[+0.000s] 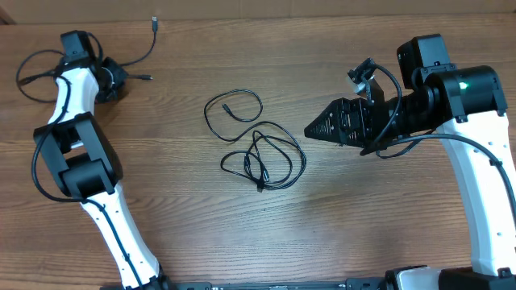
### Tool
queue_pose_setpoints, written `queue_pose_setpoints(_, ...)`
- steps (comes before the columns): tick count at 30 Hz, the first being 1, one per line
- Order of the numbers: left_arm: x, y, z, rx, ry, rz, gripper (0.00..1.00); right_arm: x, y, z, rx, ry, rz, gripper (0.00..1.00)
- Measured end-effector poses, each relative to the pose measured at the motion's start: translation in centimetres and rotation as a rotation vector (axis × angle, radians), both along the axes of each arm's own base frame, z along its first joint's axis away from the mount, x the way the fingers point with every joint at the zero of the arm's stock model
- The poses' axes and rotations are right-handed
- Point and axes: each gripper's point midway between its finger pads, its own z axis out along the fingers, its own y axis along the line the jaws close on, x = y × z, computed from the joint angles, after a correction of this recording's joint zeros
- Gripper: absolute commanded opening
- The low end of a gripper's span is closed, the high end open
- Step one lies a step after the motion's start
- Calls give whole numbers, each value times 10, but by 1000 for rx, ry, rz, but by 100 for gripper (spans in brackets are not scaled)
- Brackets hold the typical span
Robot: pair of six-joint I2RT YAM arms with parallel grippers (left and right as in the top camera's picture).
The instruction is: Untangle cables
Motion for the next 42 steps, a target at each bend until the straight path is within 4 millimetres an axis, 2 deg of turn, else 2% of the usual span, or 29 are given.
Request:
queue_pose_setpoints(5,-18,-2,5,65,139,-44,9,0,0,0,0,-1,0,100)
queue_pose_setpoints(6,-19,0,9,71,150,-42,4,0,0,0,1,-1,0,100)
queue_pose_setpoints(9,-26,17,44,91,184,-15,4,2,0,0,2,-10,0,100)
queue_pose_setpoints(12,-25,43,81,133,137,54,4,3,0,1,2,-14,-1,100)
queue_pose_setpoints(14,-33,62,91,141,137,112,4,3,0,1,2,-16,0,100)
queue_pose_setpoints(16,-46,81,88,142,158,163,4,3,0,1,2,-17,1,100)
queue_pose_setpoints(19,-65,100,73,132,206,215,4,4,1,1,3,-25,5,100)
queue_pose_setpoints(22,-87,116,46,111,273,258,4,5,1,1,3,-33,8,100)
queue_pose_setpoints(25,-97,120,22,99,306,272,4,4,1,1,3,-33,9,100)
queue_pose_setpoints(31,-95,118,-2,98,300,266,4,4,1,1,2,-31,10,100)
queue_pose_setpoints(42,-77,127,-4,137,204,277,4,1,0,0,0,-19,12,100)
